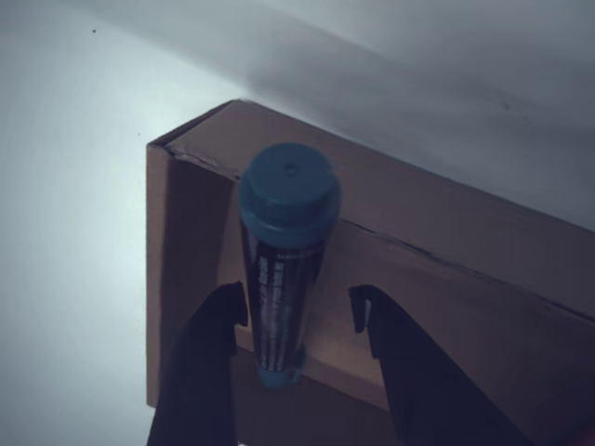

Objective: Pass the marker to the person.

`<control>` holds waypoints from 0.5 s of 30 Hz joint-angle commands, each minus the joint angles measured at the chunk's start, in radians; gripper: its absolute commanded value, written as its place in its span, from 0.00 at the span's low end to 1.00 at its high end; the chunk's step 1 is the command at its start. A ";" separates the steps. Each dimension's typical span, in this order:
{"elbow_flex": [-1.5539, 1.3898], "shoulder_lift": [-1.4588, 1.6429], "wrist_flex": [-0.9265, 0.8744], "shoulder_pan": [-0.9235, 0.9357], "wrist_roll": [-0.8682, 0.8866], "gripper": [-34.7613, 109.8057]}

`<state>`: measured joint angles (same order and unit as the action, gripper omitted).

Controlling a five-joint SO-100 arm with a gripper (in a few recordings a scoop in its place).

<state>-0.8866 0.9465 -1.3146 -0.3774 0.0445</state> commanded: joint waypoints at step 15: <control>-0.032 0.137 0.029 0.005 -0.020 0.35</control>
<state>-0.9189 0.9802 -1.2993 -0.3820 0.0383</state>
